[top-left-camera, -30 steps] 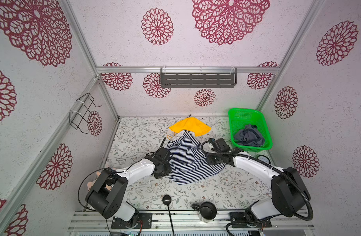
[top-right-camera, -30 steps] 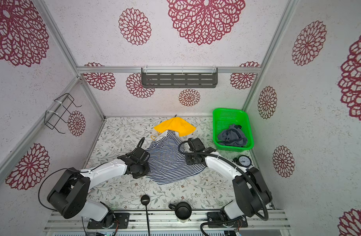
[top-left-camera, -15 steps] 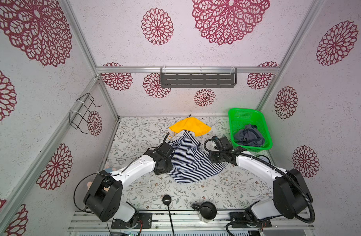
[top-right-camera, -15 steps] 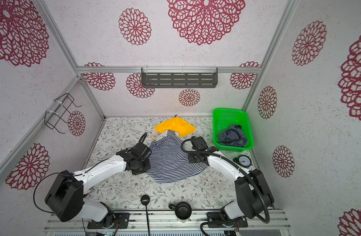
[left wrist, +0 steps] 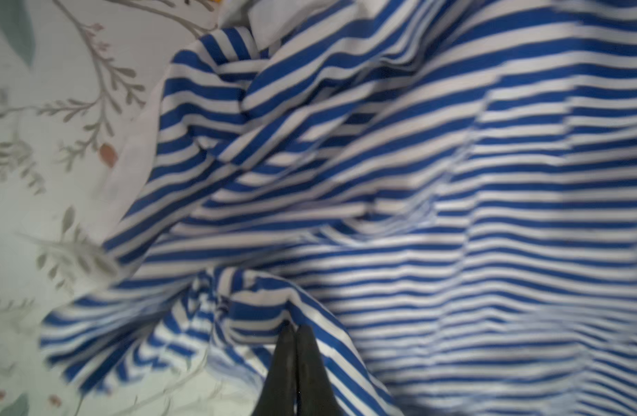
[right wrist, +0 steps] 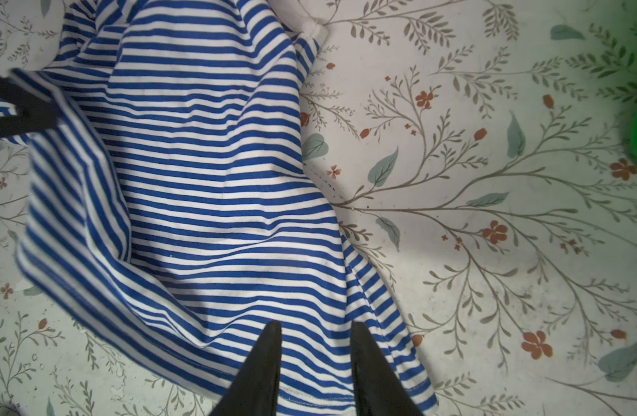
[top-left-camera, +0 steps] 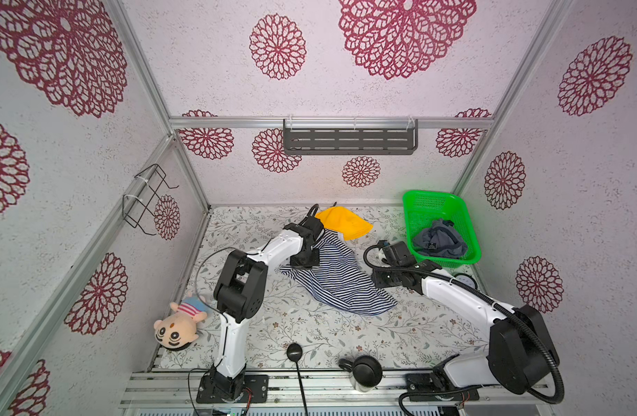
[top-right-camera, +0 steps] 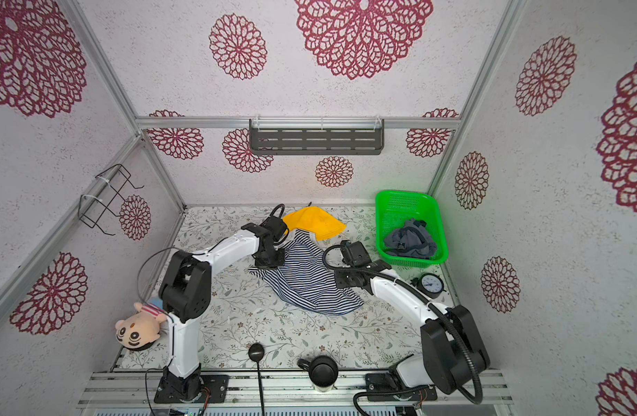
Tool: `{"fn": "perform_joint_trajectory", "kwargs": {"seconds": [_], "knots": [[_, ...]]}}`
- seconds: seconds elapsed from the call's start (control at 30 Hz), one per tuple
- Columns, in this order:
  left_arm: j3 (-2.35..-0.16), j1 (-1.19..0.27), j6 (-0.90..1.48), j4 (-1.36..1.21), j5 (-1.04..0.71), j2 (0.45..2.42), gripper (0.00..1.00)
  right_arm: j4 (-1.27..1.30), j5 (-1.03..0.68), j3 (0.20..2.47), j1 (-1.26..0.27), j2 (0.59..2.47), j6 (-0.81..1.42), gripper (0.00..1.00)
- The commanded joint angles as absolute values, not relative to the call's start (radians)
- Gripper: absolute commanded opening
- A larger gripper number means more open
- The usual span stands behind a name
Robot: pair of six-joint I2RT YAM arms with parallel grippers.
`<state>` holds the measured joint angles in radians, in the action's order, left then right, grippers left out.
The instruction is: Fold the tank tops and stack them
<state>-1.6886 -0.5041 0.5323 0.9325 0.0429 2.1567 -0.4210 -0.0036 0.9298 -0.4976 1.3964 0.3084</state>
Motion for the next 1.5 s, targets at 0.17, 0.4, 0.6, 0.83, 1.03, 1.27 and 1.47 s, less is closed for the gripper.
{"fn": "perform_joint_trajectory", "kwargs": {"seconds": [0.17, 0.4, 0.6, 0.83, 1.03, 1.27, 1.47], "knots": [[-1.56, -0.501, 0.508, 0.926, 0.147, 1.936, 0.98, -0.435, -0.011, 0.934, -0.493, 1.376, 0.32, 0.35], [-1.097, -0.486, 0.738, 0.67, 0.088, 1.528, 0.98, -0.442, -0.02, 0.944, -0.489, 1.405, 0.305, 0.35], [-0.866, -0.388, 0.831, 0.364, -0.069, 1.488, 0.45, -0.458, -0.025, 0.95, -0.49, 1.404, 0.304, 0.35], [-0.915, -0.333, 0.779, 0.338, -0.082, 1.596, 0.33, -0.476, -0.015, 0.931, -0.49, 1.385, 0.313, 0.35], [-0.944, -0.322, 0.773, 0.302, -0.106, 1.668, 0.36, -0.479, -0.015, 0.918, -0.486, 1.385, 0.319, 0.35], [-0.956, -0.322, 0.761, 0.349, -0.074, 1.677, 0.44, -0.487, -0.009, 0.916, -0.473, 1.375, 0.319, 0.34], [-0.947, -0.321, 0.735, 0.376, -0.055, 1.649, 0.58, -0.48, -0.02, 0.907, -0.462, 1.378, 0.319, 0.34]]}}
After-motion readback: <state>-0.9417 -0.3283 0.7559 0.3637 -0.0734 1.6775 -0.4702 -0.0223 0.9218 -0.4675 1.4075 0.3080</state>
